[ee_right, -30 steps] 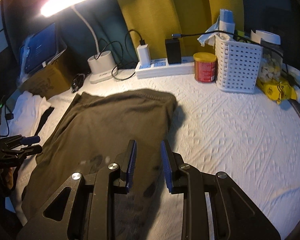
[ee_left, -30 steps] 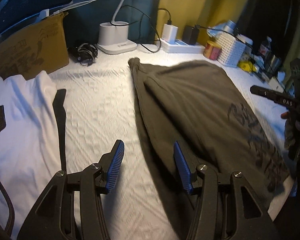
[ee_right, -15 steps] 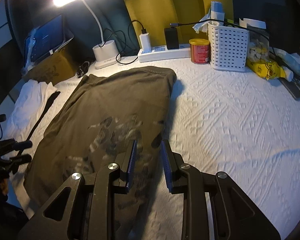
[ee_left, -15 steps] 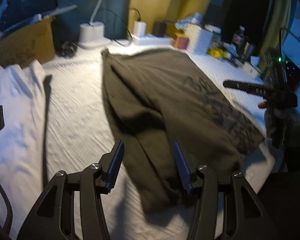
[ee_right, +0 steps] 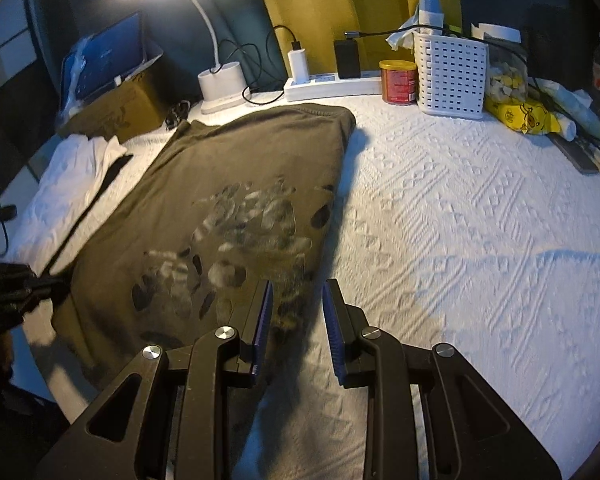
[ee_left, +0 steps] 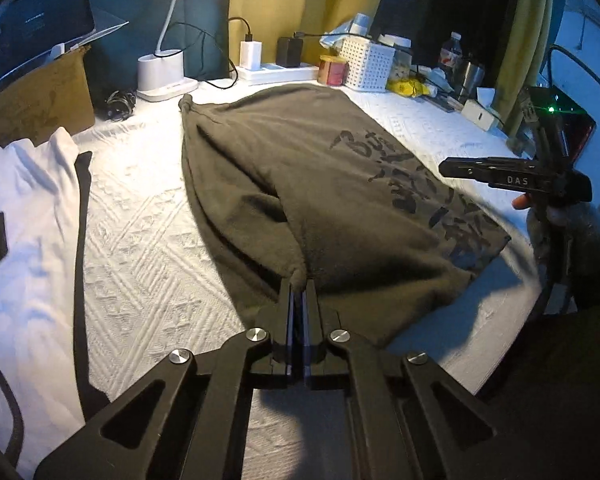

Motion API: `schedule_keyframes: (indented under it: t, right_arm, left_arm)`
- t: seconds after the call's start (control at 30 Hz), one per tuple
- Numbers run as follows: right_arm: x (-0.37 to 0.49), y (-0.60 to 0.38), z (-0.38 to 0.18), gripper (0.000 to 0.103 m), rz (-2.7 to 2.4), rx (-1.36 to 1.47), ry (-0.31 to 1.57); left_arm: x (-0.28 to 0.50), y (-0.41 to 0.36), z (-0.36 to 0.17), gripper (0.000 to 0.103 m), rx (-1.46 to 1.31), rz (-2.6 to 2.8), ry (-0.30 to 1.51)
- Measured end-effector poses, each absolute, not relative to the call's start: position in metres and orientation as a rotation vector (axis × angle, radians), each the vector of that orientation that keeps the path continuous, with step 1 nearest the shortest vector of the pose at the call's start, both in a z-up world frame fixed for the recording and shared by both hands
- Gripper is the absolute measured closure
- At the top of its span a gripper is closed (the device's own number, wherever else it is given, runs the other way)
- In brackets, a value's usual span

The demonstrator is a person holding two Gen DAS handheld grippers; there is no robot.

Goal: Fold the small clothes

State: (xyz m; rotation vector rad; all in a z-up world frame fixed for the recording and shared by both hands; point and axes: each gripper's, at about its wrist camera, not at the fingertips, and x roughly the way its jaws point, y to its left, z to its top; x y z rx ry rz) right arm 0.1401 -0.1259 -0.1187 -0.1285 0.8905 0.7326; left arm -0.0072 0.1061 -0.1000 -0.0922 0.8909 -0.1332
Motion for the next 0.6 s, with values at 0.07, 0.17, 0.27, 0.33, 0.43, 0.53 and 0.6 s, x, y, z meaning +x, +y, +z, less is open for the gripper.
schedule_keyframes:
  t: [0.07,0.17,0.27,0.33,0.43,0.53,0.6]
  right_arm:
    - [0.134,-0.126,-0.119,0.075,0.739,-0.136,0.892]
    - [0.125,-0.124,-0.123,0.075,0.746,-0.155,0.901]
    - [0.116,-0.122,-0.129,0.075,0.758,-0.166,0.917]
    - [0.111,-0.121,-0.133,0.074,0.753,-0.174,0.921]
    - [0.103,-0.12,-0.134,0.043,0.772,-0.166,0.924]
    - [0.094,-0.119,-0.134,0.038,0.759,-0.192,0.906]
    - [0.091,-0.122,-0.135,0.038,0.751,-0.181,0.905]
  left_arm:
    - [-0.01,0.111,-0.101,0.102,-0.101,-0.123,0.897]
    - [-0.014,0.117,-0.103,0.102,-0.118,-0.108,0.915]
    - [-0.02,0.122,-0.097,0.101,-0.146,-0.091,0.899]
    - [-0.022,0.121,-0.092,0.1,-0.151,-0.074,0.884]
    - [-0.022,0.117,-0.084,0.093,-0.148,-0.05,0.855]
    - [-0.022,0.113,-0.081,0.058,-0.161,-0.069,0.827]
    - [-0.023,0.112,-0.08,0.048,-0.182,-0.09,0.809]
